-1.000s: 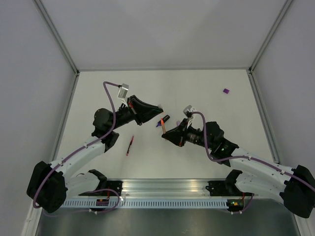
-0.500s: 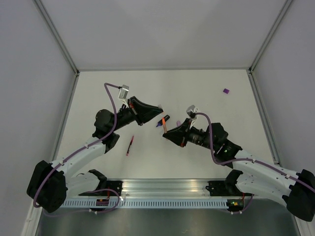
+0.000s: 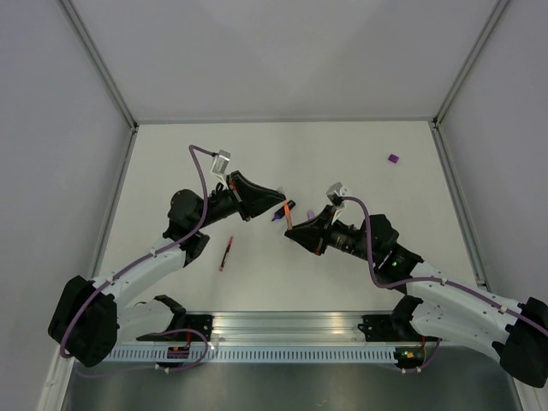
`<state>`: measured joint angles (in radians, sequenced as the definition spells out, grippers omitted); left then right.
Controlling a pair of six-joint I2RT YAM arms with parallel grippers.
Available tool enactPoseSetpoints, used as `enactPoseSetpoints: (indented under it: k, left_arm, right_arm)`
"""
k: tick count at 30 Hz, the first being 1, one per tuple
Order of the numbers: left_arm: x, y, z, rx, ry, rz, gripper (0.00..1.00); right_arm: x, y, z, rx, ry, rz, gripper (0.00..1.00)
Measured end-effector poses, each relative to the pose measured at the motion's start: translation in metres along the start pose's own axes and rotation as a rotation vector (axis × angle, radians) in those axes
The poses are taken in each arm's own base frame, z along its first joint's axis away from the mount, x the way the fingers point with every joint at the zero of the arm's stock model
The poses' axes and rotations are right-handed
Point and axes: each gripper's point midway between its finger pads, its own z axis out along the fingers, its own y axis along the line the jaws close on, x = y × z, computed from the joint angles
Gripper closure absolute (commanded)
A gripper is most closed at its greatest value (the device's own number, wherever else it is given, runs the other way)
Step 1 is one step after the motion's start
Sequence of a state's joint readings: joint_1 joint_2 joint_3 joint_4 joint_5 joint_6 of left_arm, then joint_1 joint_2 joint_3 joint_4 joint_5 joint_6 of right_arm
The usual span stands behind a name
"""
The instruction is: Insert the pens into the pen caps
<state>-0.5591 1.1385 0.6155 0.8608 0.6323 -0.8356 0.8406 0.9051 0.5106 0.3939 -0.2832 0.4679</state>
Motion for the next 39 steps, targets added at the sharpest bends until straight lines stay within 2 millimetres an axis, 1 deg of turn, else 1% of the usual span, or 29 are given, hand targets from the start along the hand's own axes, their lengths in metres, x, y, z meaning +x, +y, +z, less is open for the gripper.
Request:
enactPoseSetpoints:
  k: [13,21,22,23,24,26,27,28,29,31,33,39]
  left_arm:
    - [0.024,-0.002,-0.005,0.036,0.094,-0.015,0.98]
    - [0.039,0.004,-0.009,0.018,0.154,-0.017,0.97]
    - [0.040,0.005,-0.009,0.016,0.159,-0.017,0.94]
    - [0.041,0.006,-0.009,0.013,0.163,-0.018,0.90]
    - [0.042,0.006,-0.010,0.011,0.166,-0.018,0.78]
    - [0.043,0.007,-0.010,0.007,0.170,-0.016,0.70]
    - [0.045,0.007,-0.010,0.007,0.176,-0.017,0.59]
    - [0.047,0.007,-0.011,0.010,0.186,-0.019,0.55]
    - [0.049,0.006,-0.011,0.011,0.195,-0.022,0.46]
    - [0.051,0.006,-0.012,0.008,0.201,-0.024,0.38]
    - [0.050,0.004,-0.012,0.008,0.199,-0.022,0.31]
    - [0.045,0.005,-0.012,-0.011,0.178,-0.015,0.26]
  right_arm:
    - [0.001,-0.004,-0.001,0.022,0.003,-0.016,1.00]
    - [0.013,-0.008,-0.004,0.039,0.044,-0.013,1.00]
    - [0.014,-0.009,-0.004,0.041,0.049,-0.011,1.00]
    - [0.015,-0.009,-0.004,0.043,0.054,-0.010,1.00]
    - [0.016,-0.009,-0.005,0.045,0.058,-0.010,1.00]
    - [0.017,-0.009,-0.005,0.043,0.061,-0.009,1.00]
    - [0.017,-0.009,-0.005,0.043,0.059,-0.010,1.00]
    - [0.015,-0.009,-0.004,0.042,0.053,-0.011,1.00]
    - [0.014,-0.008,-0.004,0.038,0.048,-0.013,1.00]
    - [0.014,-0.007,-0.003,0.028,0.048,-0.013,1.00]
    - [0.016,-0.005,-0.002,0.015,0.058,-0.012,1.00]
    - [0.028,0.000,0.001,-0.010,0.099,-0.004,1.00]
